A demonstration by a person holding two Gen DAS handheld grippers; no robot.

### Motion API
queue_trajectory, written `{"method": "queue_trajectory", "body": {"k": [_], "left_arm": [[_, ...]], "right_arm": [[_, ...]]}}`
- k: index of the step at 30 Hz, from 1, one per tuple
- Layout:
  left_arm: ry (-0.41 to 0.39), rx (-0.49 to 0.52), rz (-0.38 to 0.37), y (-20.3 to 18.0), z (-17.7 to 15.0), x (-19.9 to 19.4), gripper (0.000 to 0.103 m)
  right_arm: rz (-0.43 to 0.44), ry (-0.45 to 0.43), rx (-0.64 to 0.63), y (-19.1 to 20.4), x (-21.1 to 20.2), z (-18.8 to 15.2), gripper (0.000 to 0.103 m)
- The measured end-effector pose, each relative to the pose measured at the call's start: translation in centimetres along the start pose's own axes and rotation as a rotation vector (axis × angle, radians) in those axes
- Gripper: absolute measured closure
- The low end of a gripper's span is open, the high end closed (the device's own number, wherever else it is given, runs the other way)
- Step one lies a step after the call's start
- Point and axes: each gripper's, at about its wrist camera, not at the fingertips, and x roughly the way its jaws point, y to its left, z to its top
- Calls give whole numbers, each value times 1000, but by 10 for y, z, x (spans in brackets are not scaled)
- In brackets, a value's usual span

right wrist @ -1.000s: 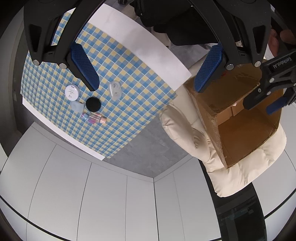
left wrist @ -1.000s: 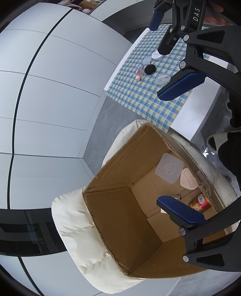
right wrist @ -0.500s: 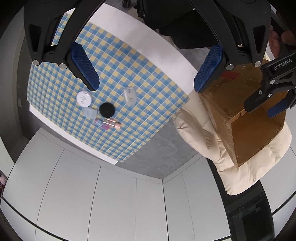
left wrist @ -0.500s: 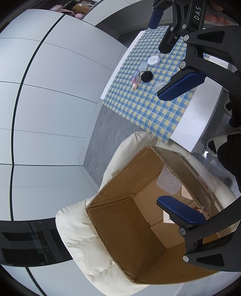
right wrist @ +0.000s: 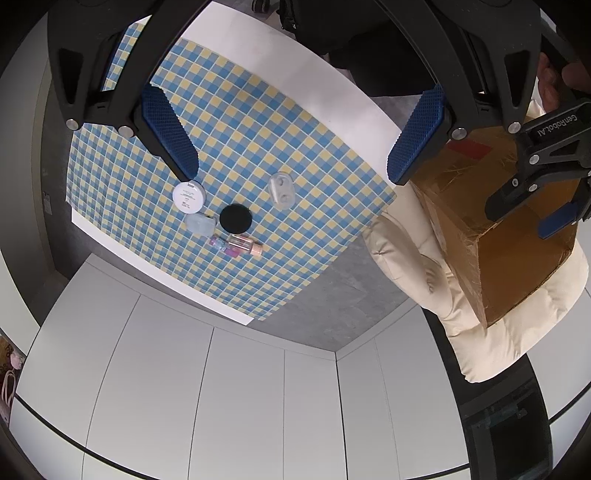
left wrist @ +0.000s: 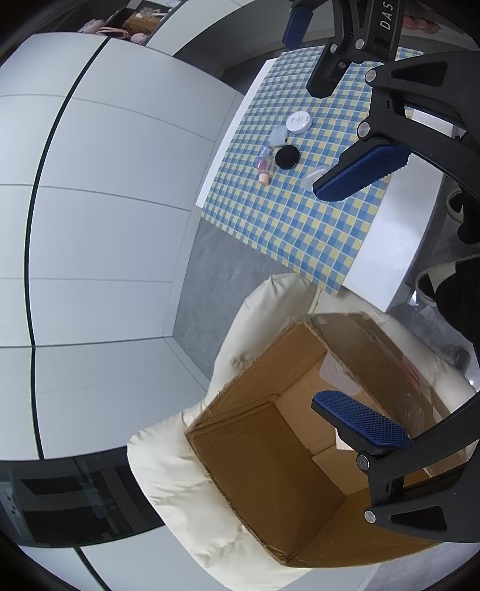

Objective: Organize objects
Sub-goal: 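Move both tools over the checkered table toward the cosmetics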

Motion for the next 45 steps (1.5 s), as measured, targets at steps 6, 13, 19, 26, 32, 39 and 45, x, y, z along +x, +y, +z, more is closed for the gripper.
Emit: {"method": "queue_trajectory", "body": {"k": [6,13,19,26,32,39,45], "left_arm": [[1,21,-3,-10,1,2,1],[14,33,-30,-24,1,4,1],[17,56,-44,-40,1,7,1],[13,85,-55,-61,0,8,1],[20,115,-82,-82,0,9,1],[28,139,-113,-103,0,11,1],[41,143,-142,-119,-2,13,1]], "right_arm": [[-17,-6,20,-11,-3,-3,0],[-36,-32,29,-23,-11,-5,0],[-53,-35,57,-38,-14,-9,0],[-78,-36,89,-59,-19,-15,0],[-107,-42,102,-77,-25,-22,0],[-130,-43,139,-101,-32,-32,0],[-148,-42,163,-120,-37,-40,0]]}}
